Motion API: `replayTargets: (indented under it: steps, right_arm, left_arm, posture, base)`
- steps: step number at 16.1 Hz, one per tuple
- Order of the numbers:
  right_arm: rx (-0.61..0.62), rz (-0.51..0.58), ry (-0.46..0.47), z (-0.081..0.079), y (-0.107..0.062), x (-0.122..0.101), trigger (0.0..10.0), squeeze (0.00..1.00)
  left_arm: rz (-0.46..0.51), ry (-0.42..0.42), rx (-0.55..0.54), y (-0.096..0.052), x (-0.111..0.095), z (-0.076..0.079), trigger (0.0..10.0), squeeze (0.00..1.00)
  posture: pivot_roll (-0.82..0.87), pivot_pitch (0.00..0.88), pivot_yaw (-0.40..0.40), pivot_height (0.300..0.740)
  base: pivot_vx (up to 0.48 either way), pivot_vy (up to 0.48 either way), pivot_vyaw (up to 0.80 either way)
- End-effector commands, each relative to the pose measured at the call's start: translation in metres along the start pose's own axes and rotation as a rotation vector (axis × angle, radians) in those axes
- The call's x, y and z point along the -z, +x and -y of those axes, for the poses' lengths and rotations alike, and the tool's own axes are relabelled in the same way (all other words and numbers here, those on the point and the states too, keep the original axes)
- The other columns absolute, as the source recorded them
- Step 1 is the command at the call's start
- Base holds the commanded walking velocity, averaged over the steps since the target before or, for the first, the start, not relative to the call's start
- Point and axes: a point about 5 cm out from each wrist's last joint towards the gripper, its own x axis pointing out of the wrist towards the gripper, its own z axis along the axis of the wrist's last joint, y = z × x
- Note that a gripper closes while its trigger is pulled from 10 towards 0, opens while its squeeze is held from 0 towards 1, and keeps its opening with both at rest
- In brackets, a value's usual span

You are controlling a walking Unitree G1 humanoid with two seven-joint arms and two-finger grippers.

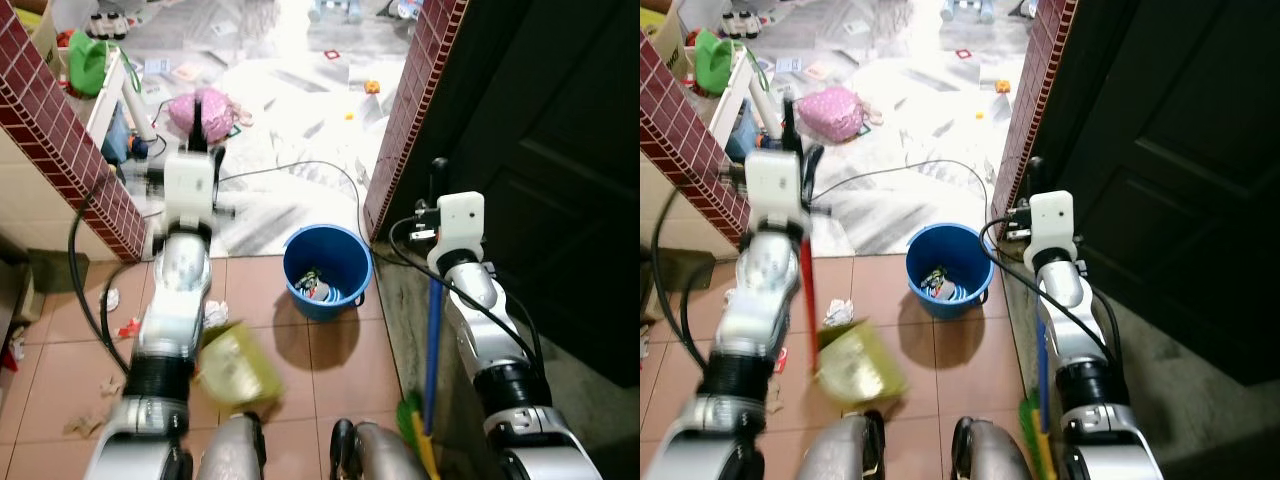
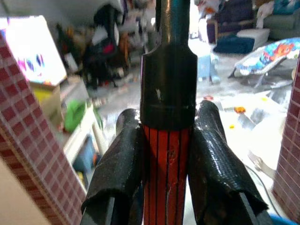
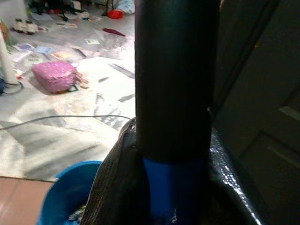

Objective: Sweep floor

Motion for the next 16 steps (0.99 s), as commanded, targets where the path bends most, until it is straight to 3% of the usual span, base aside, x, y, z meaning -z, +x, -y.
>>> replayTargets:
  steps: [1, 7, 13, 15, 16]
  right_arm:
    - [-0.017, 0.063, 0.034, -0.004, -0.001, -0.011, 10.0, 0.00]
    - [-0.092, 0.106, 0.055, -0.018, 0.000, -0.021, 10.0, 0.00]
    - [-0.109, 0.119, 0.057, -0.020, 0.001, -0.024, 10.0, 0.00]
    - [-0.108, 0.144, 0.036, -0.020, 0.003, -0.029, 10.0, 0.00]
    - [-0.100, 0.156, 0.019, -0.019, 0.005, -0.032, 10.0, 0.00]
  left_arm:
    - [0.028, -0.022, -0.030, -0.002, -0.008, -0.003, 10.0, 0.00]
    - [-0.021, -0.033, -0.041, -0.034, 0.001, -0.007, 10.0, 0.00]
    - [0.013, -0.034, -0.029, -0.043, -0.009, -0.003, 10.0, 0.00]
    - [0.003, -0.036, 0.000, -0.045, -0.012, -0.001, 10.0, 0.00]
    - [-0.025, -0.050, 0.067, -0.049, -0.015, 0.005, 10.0, 0.00]
  posture:
    - [-0.02, 0.158, -0.023, 0.740]
    - [0.00, 0.171, -0.023, 0.740]
    - [0.01, 0.172, -0.028, 0.740]
    - [0.03, 0.168, -0.031, 0.740]
    - [0.05, 0.166, -0.041, 0.740]
  base:
    - [0.000, 0.000, 0.00]
    - [0.000, 0.340, 0.00]
    - [0.000, 0.480, 0.00]
    - [0.000, 0.480, 0.00]
    - [0.000, 0.480, 0.00]
